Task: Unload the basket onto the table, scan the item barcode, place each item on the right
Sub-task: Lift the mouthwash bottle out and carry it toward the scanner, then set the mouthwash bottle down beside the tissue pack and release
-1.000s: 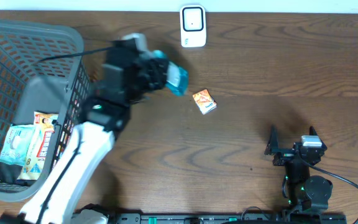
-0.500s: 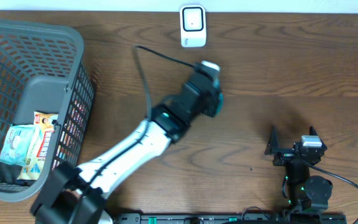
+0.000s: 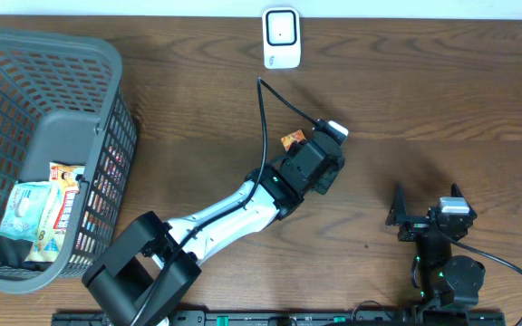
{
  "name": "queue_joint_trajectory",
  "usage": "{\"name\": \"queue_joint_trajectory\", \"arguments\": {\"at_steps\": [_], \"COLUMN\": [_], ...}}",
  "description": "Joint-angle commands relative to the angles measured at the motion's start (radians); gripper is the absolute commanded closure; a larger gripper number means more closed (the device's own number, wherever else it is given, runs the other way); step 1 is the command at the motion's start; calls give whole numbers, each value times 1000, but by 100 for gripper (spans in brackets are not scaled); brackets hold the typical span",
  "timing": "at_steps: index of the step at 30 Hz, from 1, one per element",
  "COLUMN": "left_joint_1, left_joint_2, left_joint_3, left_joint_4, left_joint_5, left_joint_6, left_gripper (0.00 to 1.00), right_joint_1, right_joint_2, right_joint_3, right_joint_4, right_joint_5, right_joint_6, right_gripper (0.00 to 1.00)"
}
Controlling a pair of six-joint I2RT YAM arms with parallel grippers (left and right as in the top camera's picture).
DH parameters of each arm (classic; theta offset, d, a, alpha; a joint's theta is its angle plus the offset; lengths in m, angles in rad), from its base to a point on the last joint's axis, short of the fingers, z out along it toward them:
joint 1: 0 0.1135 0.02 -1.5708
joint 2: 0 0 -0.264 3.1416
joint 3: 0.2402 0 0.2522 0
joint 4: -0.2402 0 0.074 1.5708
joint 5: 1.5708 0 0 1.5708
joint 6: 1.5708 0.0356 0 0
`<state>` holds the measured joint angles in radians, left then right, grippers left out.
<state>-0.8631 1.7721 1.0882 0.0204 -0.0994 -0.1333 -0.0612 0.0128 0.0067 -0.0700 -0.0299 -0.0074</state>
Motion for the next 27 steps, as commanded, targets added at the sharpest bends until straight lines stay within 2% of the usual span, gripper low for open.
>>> {"name": "queue_joint_trajectory", "arguments": {"at_steps": [1, 2, 8, 11, 20, 21, 24, 27], "left_joint_1": [5, 5, 5, 5, 5, 5, 8, 32], "left_joint_2": [-6, -6, -27, -56, -261, -299, -453, -566], "left_joint_3": [18, 18, 18, 18, 19, 19, 19, 19], "left_joint_4": [11, 11, 12, 9, -48, -59, -103, -135], "left_joint_5": [-25, -25, -25, -25, -34, -58, -279, -497], "left_joint_6": [47, 48, 48, 48, 48, 48, 48, 48], "left_gripper": [57, 57, 33, 25, 12, 11, 5, 5], "right_joint_1": [8, 8, 8, 8, 8, 8, 8, 8], "right_joint_2": [-2, -2, -2, -2, -2, -2, -2, -2], "right_joint_3": [-1, -1, -1, -1, -1, -1, -1, -1], "right_joint_4": [-4, -4, -4, -4, -4, -4, -4, -4], "right_joint_5": [2, 2, 2, 2, 2, 2, 1, 2], "right_joint_6": [14, 14, 14, 14, 14, 14, 14, 14], "right_gripper": [1, 1, 1, 1, 1, 1, 1, 1]}}
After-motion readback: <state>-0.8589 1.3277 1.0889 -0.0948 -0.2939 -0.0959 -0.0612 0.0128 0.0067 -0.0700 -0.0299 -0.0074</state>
